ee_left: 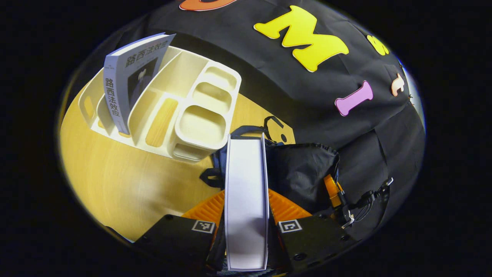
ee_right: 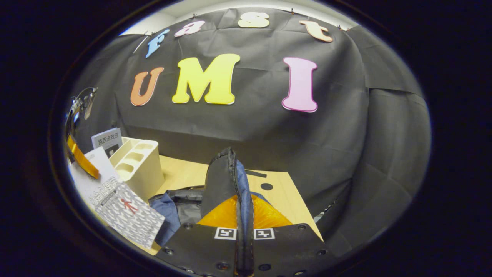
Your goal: Open the schoolbag, grab two books from the bookshelf and put them into the schoolbag.
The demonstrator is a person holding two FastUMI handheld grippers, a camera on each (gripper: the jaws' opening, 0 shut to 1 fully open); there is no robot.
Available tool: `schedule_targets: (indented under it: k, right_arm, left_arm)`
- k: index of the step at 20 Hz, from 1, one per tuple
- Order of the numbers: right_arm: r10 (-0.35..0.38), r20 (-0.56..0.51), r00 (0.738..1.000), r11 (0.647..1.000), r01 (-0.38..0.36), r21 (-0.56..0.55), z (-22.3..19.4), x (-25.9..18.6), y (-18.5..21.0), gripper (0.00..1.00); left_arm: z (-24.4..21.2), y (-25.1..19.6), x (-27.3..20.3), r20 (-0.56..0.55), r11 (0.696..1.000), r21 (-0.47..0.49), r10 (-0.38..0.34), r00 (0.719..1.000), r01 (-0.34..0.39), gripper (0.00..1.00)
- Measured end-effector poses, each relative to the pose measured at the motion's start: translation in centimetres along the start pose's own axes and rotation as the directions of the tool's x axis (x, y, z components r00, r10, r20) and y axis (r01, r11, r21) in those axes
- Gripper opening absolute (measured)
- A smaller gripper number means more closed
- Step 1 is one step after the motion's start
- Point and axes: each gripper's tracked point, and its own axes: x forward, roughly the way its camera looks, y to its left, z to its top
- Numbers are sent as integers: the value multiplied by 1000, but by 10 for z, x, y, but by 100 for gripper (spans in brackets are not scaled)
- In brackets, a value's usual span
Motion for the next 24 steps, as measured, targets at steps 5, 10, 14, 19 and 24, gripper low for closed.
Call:
schedule_targets:
  k: [5,10,14,19,24]
  right_arm:
    - [-6,29,1000,1000,7,-10,12,3,-4,1]
    - [3,26,1000,1000,-3,-17,11,6,-7,0]
    - [11,30,1000,1000,-11,-5,15,4,-8,2]
    - [13,51,999,1000,-13,0,21,-3,-4,1]
    - [13,76,997,1000,-13,-9,19,-11,1,1]
  left_arm:
    - [13,-24,41,25,995,-68,-71,997,73,46]
    - [17,-34,84,37,988,-126,-84,996,88,46]
    - [15,-52,114,29,980,-157,-121,992,124,46]
    - [4,-71,153,32,973,-173,-150,988,153,46]
    - [-2,-64,178,187,991,-64,-101,977,115,46]
